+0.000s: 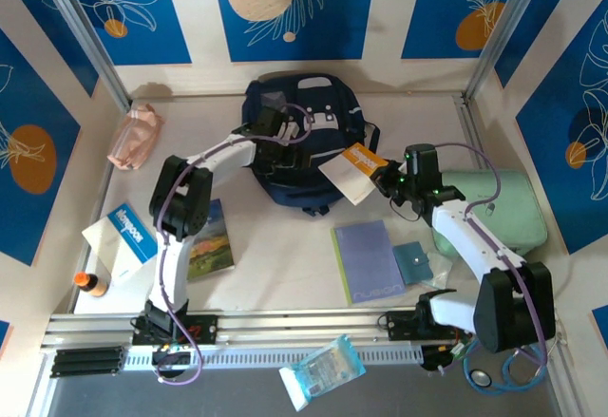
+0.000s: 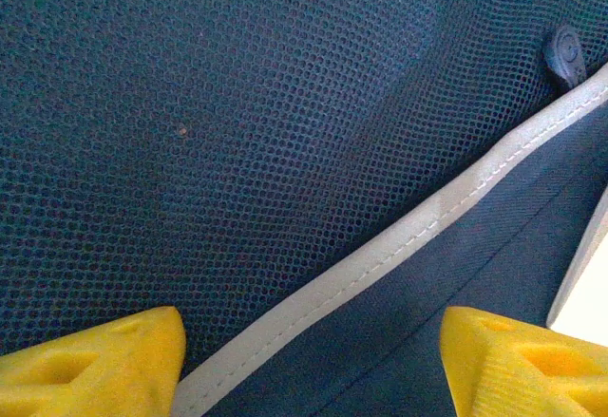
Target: Pack books, pencil case, and school supplies into a backpack
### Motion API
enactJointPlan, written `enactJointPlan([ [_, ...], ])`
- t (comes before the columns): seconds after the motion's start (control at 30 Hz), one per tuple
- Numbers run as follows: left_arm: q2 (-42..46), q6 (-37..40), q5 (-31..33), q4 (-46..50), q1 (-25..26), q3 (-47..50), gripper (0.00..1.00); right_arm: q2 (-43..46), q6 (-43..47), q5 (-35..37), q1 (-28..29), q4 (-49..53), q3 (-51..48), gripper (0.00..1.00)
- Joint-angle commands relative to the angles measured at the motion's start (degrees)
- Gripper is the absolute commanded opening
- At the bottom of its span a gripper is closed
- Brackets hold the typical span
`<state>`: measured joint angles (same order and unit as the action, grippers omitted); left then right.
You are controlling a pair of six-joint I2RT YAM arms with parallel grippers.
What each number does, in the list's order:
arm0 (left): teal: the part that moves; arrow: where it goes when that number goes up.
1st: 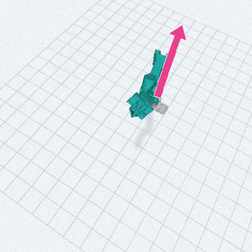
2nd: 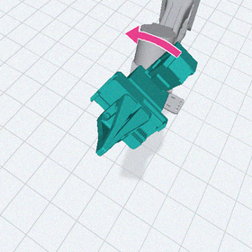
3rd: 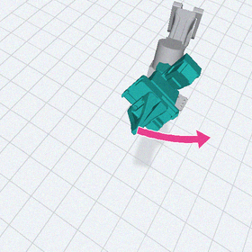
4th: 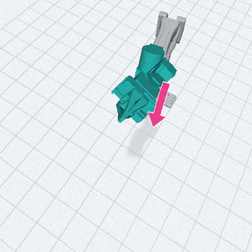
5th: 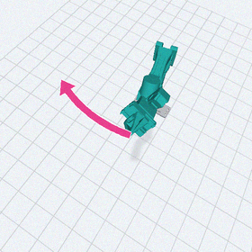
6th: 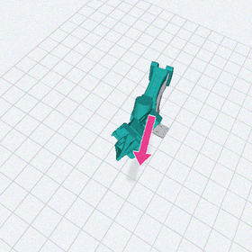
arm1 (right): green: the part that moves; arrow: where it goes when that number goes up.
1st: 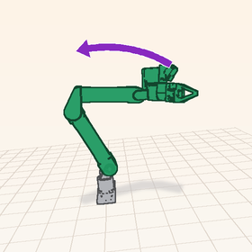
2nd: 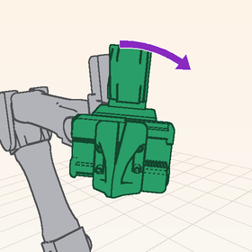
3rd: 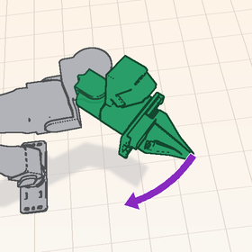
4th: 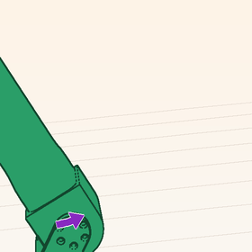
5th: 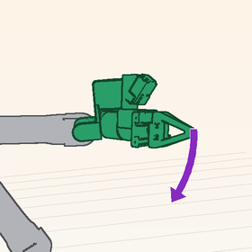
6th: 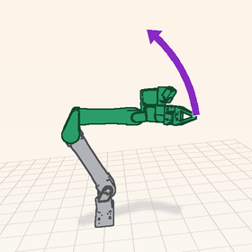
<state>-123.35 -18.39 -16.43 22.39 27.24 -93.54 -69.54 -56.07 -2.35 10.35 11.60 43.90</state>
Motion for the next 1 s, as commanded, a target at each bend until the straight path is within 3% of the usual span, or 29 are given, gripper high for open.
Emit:
enactJointPlan([
  [0.0,2.81,-1.26,-3.12,4.44,0.98,9.27,0.71,-0.82,2.08,-3.01,-1.35,2.14,1.27,0.0],
  [0.2,10.03,-3.53,-3.99,0.59,4.57,17.74,0.71,0.82,3.49,-7.27,-3.79,0.9,1.27,0.0],
  [0.3,11.53,1.08,-1.6,5.05,6.02,14.23,0.73,2.64,4.25,-7.93,-5.01,2.87,3.01,0.0],
  [0.47,12.3,14.62,4.99,13.08,8.89,7.26,0.87,6.18,5.11,-7.0,-7.84,7.43,4.79,0.0],
  [0.6,10.2,18.75,8.39,17.25,10.78,3.23,0.91,9.41,5.5,-5.59,-9.94,9.82,3.99,0.0],
  [0.97,0.95,22.96,20.05,23.43,16.33,-8.03,0.84,11.52,4.38,-7.92,-11.75,8.77,1.59,0.0],
])
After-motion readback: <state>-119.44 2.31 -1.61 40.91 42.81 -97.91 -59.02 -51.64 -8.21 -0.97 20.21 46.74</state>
